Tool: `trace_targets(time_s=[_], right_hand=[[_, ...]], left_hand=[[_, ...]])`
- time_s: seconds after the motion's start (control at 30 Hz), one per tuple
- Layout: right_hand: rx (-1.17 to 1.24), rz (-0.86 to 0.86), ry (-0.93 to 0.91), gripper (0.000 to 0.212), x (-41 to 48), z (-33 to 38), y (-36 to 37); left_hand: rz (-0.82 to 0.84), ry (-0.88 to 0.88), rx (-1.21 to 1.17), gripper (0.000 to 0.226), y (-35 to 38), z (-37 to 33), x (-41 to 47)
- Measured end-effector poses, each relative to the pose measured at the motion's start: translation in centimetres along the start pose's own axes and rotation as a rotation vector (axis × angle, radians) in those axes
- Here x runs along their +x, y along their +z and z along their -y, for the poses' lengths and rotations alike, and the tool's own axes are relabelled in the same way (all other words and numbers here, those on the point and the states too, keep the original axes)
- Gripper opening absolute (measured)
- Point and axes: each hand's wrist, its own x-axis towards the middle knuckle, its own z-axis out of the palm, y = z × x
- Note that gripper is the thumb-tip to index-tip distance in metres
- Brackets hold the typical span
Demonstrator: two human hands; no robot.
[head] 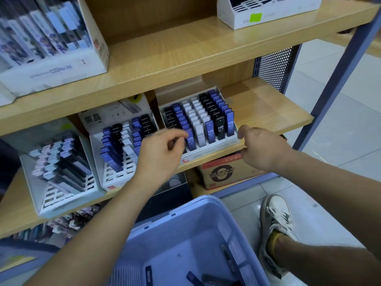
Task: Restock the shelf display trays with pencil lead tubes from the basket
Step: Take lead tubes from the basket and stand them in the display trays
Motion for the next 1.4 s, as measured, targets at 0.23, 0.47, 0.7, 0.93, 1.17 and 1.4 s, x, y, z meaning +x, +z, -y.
trace_targets(time_s=[0.23, 0.47, 0.7, 0.93, 1.17, 1.4], right_hand=[[-0.173, 0.367, -0.415, 0.019, -6.7, 5.7, 5.1], [-0.415, 0.743, -0.563, 0.045, -12.3, 5.2, 17.4], [-0.395, 0.655, -0.681, 0.048, -12.9, 3.7, 27.1], [-0.504, 0.686, -0.389, 0.044, -13.3, 2.8, 33.3], [-0.388, 0.746, -0.377, 0.046, -13.3, 1.5, 35.4], [-0.349, 0.772, -0.335, 0.048, -13.8, 1.3, 35.9]], left_hand=[[0.482, -0.099, 0.173, 0.021, 0.4, 7.5, -11.1], [1.005, -0.117, 0.371, 0.034, 5.6, 15.7, -22.1], [1.222, 0.020, 0.376, 0.074, 12.7, 19.3, -28.4], [1.259, -0.009, 0.446, 0.090, 16.3, 20.0, -30.9], [1.160, -0.015, 0.517, 0.070, 16.2, 20.4, -31.1], [1.007, -0.252, 0.462, 0.057, 15.7, 22.2, -30.1]])
